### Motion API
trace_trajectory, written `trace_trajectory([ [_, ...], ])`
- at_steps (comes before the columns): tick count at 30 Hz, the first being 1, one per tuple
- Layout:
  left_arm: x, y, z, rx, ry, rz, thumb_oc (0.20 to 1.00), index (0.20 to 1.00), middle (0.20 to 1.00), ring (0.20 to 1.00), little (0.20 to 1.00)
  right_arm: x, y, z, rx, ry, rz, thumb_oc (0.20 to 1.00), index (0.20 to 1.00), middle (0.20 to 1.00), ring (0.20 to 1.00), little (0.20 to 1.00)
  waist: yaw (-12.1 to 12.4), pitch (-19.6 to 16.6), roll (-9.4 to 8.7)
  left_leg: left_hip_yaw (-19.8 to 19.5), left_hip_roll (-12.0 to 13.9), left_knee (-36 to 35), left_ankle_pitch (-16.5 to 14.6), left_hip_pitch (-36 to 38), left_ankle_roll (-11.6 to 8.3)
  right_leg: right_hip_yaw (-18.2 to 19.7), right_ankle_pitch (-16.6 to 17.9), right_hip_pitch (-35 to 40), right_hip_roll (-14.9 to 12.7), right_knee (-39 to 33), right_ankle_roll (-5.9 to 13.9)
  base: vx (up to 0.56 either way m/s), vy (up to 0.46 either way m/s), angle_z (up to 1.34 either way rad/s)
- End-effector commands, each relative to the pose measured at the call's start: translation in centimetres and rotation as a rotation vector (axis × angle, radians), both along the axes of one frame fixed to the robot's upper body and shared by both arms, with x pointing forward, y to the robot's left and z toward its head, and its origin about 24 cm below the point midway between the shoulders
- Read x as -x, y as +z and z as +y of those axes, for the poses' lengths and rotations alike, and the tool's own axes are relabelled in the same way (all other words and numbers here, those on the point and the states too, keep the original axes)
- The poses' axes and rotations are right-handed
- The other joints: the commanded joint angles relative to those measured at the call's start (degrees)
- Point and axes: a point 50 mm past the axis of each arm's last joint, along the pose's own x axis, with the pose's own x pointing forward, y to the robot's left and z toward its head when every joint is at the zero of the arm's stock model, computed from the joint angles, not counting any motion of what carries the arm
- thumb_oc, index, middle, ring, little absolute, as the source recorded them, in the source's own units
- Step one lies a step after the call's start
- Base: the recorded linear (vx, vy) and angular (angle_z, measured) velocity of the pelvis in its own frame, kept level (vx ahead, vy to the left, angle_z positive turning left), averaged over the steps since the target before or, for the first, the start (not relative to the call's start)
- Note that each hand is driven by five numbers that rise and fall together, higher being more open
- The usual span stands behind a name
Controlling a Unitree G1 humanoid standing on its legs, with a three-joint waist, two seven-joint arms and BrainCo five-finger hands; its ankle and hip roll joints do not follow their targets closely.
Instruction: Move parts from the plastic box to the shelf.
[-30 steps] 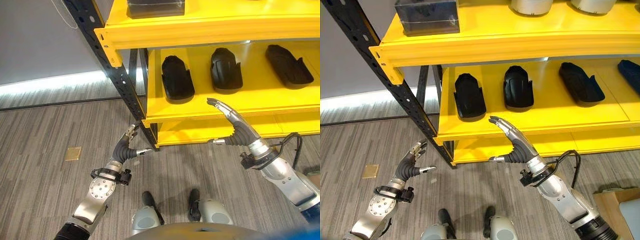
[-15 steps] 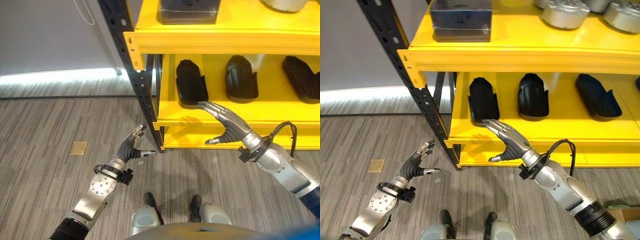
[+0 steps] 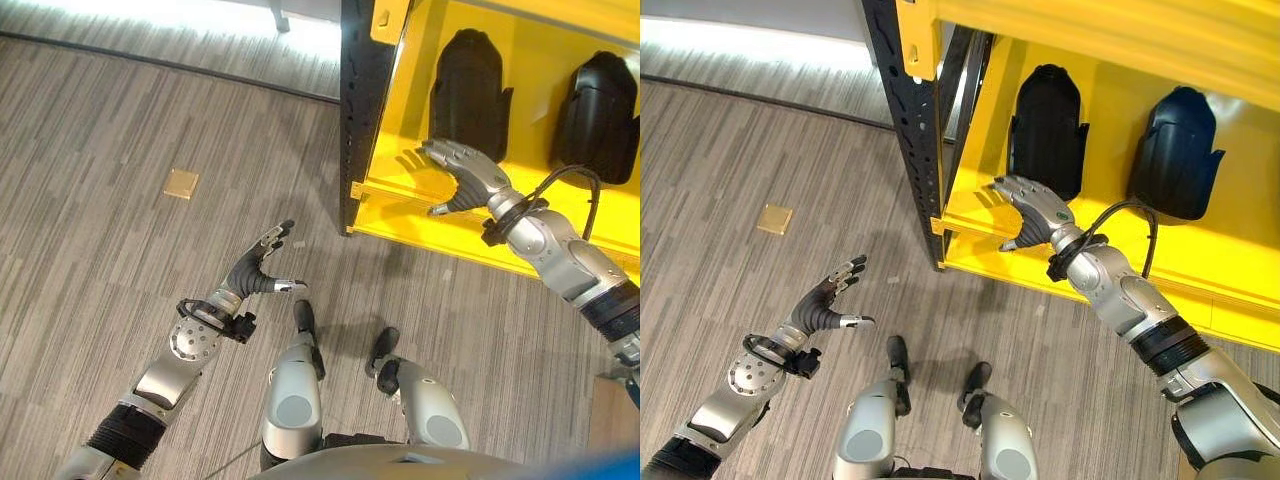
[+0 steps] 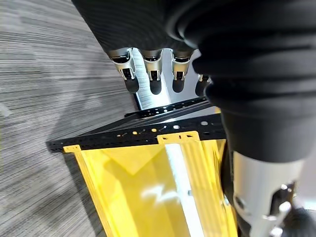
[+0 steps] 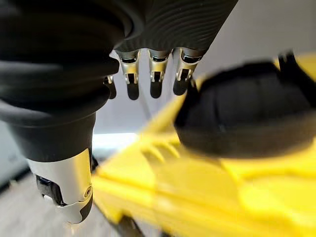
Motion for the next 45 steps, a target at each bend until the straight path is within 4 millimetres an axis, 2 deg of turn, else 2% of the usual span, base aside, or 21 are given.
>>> trace_trajectory([
  [1,0.6,1.6,0.5,0.005,-0.017,-0.077,1.000,1.000,1.000,1.000,1.000,0.5,0.8,0.0,0.034,0.016,-0.023,1.000,1.000,1.000,1.000,1.000,-1.10,-3.72,-0.34,2.45,2.69,3.52,-4.34,2.56,-4.02,1.59,-0.91,0.14,-2.07,1.41,5.95,-0.05,-0.012,-0.02],
  [7,0.7,1.7,0.7,0.005,-0.003,-0.084,1.000,1.000,1.000,1.000,1.000,2.0,1.4,0.3,0.058,0.075,-0.040,1.000,1.000,1.000,1.000,1.000,-2.22,-3.31,-0.53,3.24,2.99,4.37,-4.95,2.67,-3.76,2.13,-1.11,-0.69,-2.48,2.67,6.07,-0.02,0.011,-0.06],
  [9,0.8,1.2,0.5,0.016,0.023,-0.077,1.000,1.000,1.000,1.000,1.000,3.1,3.1,0.2,0.039,0.066,-0.352,1.000,1.000,1.000,1.000,1.000,-3.65,-3.61,-0.35,3.87,2.87,4.40,-5.40,3.39,-3.36,3.05,-0.97,-0.47,-2.23,2.20,6.29,0.02,0.060,-0.07],
  [13,0.8,1.0,0.0,0.033,0.039,-0.074,1.000,1.000,1.000,1.000,1.000,4.3,5.0,0.6,0.001,0.132,-0.638,1.000,1.000,1.000,1.000,1.000,-4.74,-3.98,0.55,4.32,2.45,4.18,-5.78,3.88,-3.06,4.03,-1.13,-0.44,-2.00,1.73,6.52,0.01,0.092,-0.15],
  [15,0.6,1.0,-0.2,0.061,0.063,-0.069,1.000,1.000,1.000,1.000,1.000,5.1,5.9,1.4,-0.036,0.209,-0.701,1.000,1.000,1.000,1.000,1.000,-5.32,-4.27,1.52,4.22,2.03,4.27,-6.26,3.99,-2.92,4.67,-1.63,-0.47,-2.10,1.88,6.71,0.02,0.119,-0.20],
  [20,0.5,0.9,-0.4,0.066,0.052,-0.063,1.000,1.000,1.000,1.000,1.000,4.6,5.6,1.3,0.011,0.163,-0.522,1.000,1.000,1.000,1.000,1.000,-4.94,-4.42,2.02,3.98,1.89,4.82,-6.89,3.94,-2.89,4.68,-2.21,-0.14,-2.51,2.16,6.53,0.01,0.021,-0.03],
  [26,0.8,0.8,0.3,0.050,0.052,-0.066,1.000,1.000,1.000,1.000,1.000,3.4,2.9,-1.1,0.098,-0.006,-0.324,1.000,1.000,1.000,1.000,1.000,-4.50,-3.88,1.74,4.28,2.23,5.22,-6.86,3.85,-2.81,3.87,-2.17,-0.27,-3.04,2.68,6.43,0.00,0.000,0.00],
  [29,0.8,0.8,0.5,0.041,0.049,-0.069,1.000,1.000,1.000,1.000,1.000,3.1,2.4,-1.8,0.113,-0.025,-0.317,1.000,1.000,1.000,1.000,1.000,-4.39,-3.49,1.58,4.32,2.30,5.34,-6.73,3.54,-2.82,3.70,-2.14,-0.72,-3.05,2.98,6.39,-0.01,-0.022,-0.01],
  [33,0.6,1.1,0.6,0.040,0.047,-0.073,1.000,1.000,1.000,1.000,1.000,2.9,2.5,-1.7,0.119,-0.006,-0.331,1.000,1.000,1.000,1.000,1.000,-4.31,-2.76,1.38,4.39,2.45,5.40,-6.48,2.92,-3.00,3.54,-2.09,-1.50,-2.81,3.27,6.30,-0.01,-0.018,-0.01],
  [39,0.3,1.4,0.7,0.034,0.073,-0.093,1.000,1.000,1.000,1.000,1.000,3.4,3.0,-0.9,0.115,0.061,-0.342,1.000,1.000,1.000,1.000,1.000,-4.28,-1.09,1.06,4.20,2.59,6.13,-6.40,1.12,-3.14,3.50,-2.35,-3.35,-2.93,4.77,6.31,-0.04,-0.020,0.01],
  [45,0.0,1.6,0.6,0.023,0.083,-0.115,1.000,1.000,1.000,1.000,1.000,3.7,2.3,0.0,0.118,0.098,-0.300,1.000,1.000,1.000,1.000,1.000,-4.52,0.50,0.98,4.43,2.80,6.94,-6.40,-0.34,-3.35,3.64,-2.49,-4.85,-2.73,5.52,6.16,0.00,0.000,0.00],
])
